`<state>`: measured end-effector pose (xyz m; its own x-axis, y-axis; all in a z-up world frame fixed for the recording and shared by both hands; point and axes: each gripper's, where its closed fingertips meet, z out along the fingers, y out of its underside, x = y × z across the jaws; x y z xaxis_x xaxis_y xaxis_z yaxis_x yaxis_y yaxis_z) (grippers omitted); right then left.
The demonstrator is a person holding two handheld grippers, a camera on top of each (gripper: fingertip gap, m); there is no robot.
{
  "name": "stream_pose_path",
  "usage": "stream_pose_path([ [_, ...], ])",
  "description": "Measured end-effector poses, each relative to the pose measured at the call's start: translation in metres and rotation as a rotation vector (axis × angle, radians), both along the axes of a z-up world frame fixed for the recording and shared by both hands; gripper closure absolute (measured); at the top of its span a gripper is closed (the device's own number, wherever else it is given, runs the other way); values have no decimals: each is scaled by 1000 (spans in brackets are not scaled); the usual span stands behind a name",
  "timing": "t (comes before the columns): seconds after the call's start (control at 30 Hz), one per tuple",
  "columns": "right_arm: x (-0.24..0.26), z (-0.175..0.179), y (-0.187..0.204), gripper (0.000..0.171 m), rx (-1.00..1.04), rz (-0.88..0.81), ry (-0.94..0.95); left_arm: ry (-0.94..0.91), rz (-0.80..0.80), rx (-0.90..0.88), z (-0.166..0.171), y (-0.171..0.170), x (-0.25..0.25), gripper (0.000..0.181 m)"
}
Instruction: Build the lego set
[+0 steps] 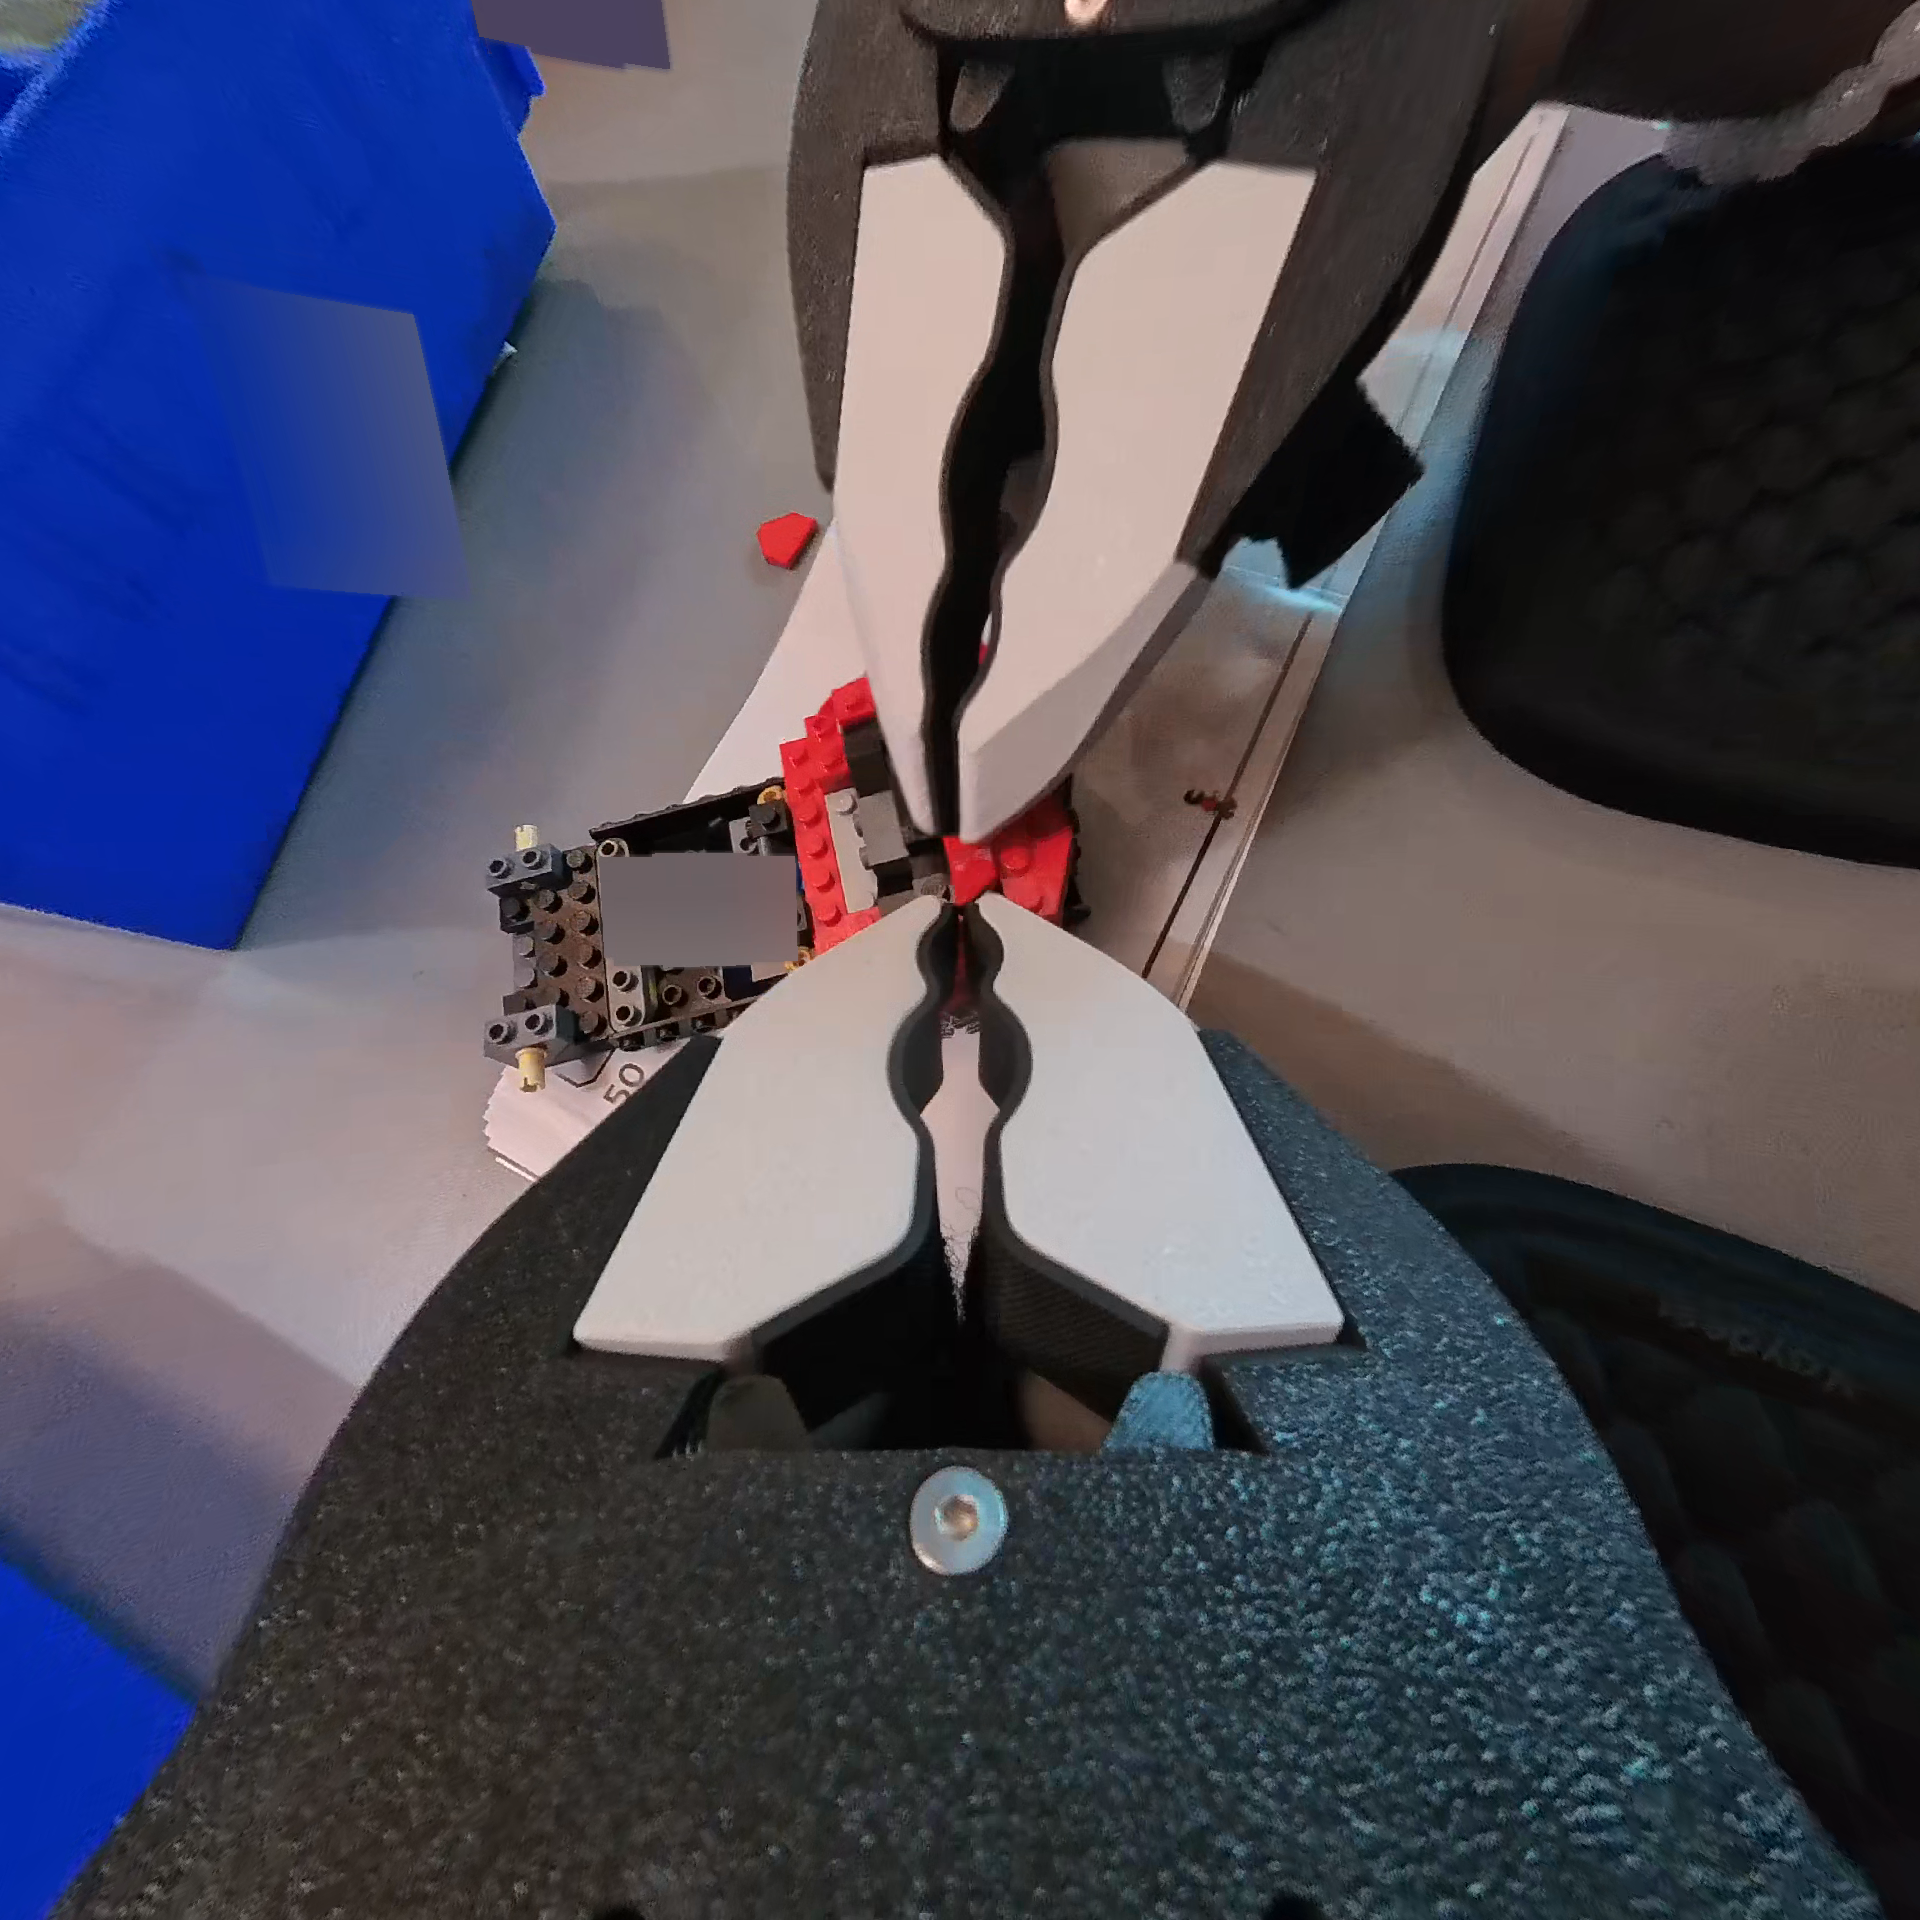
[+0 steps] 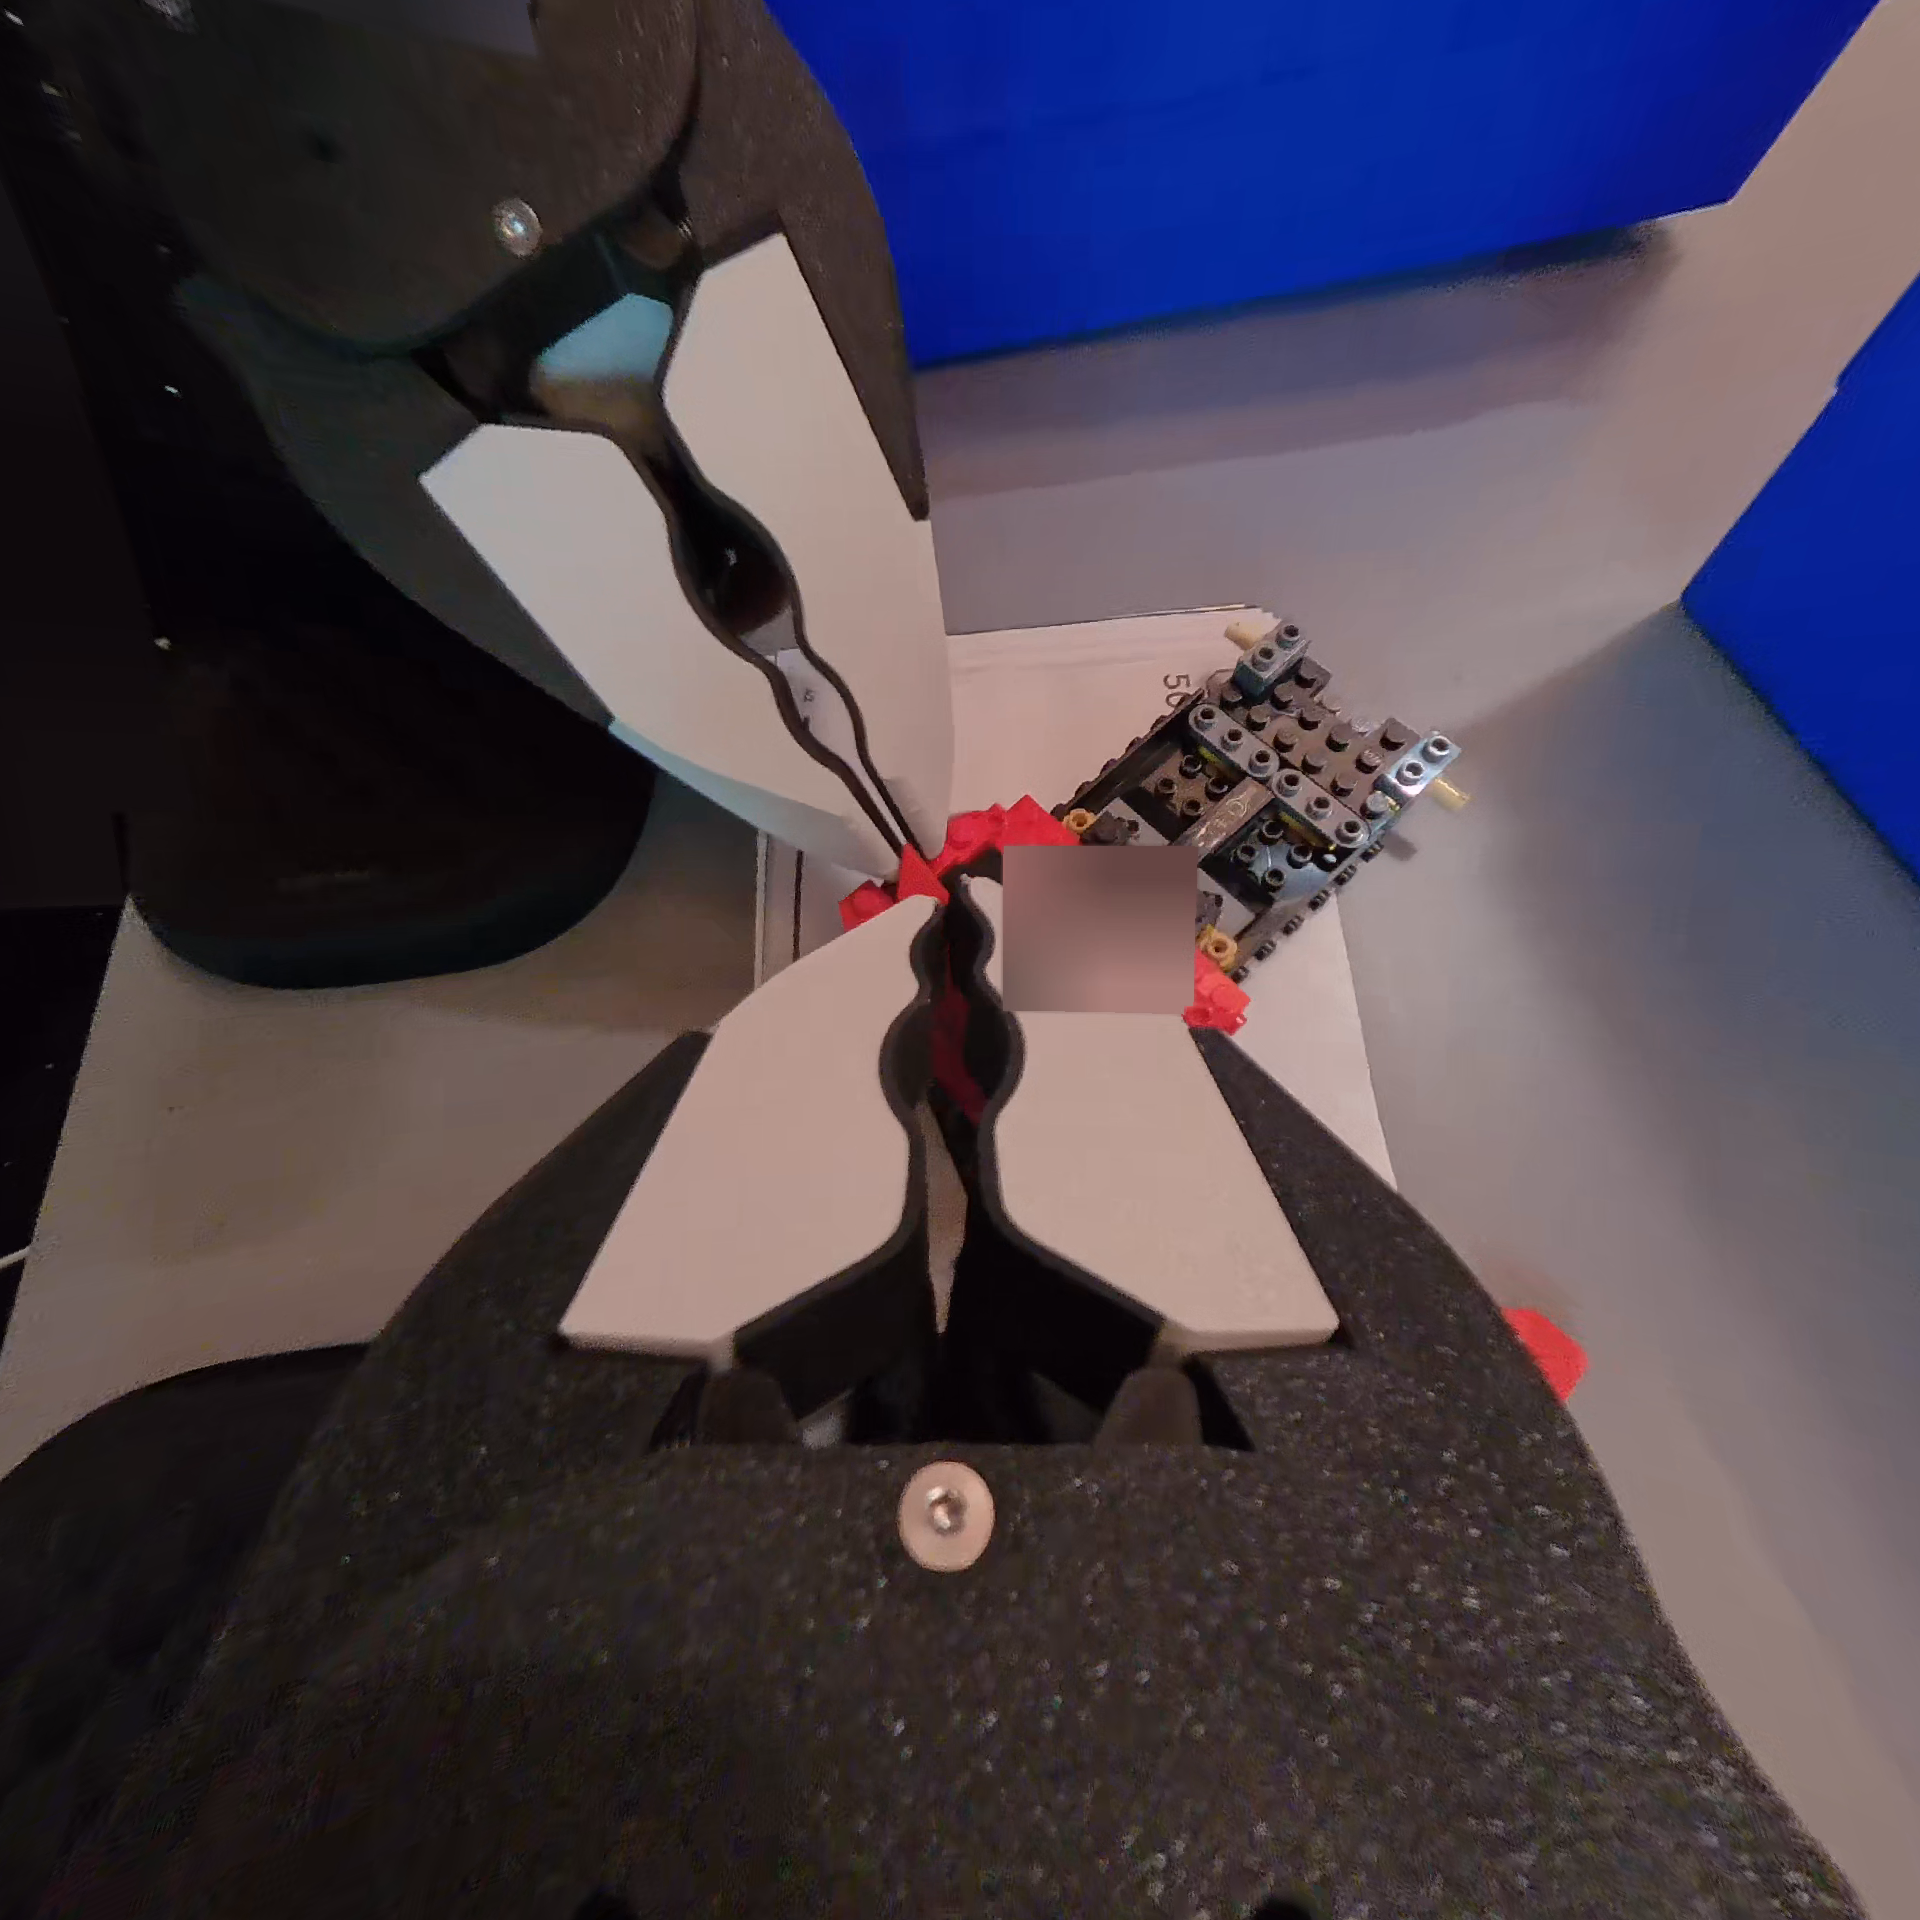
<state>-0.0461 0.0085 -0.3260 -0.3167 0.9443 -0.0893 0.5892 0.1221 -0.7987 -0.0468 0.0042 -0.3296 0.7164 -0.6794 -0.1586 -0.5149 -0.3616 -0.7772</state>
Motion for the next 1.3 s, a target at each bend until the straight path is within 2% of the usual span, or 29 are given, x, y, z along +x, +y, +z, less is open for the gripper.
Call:
stream_pose_path([
  [0.2,-6,1,0,171,-43,0,-33,22,-9,-44,-1,0,0,181],
  [0.9,-3,-2,-1,171,14,15,-82,64,-75,-152,-2,-4,0,180],
  [1.3,-3,-4,3,171,63,3,-101,163,-148,-309,-2,-5,-2,180],
])
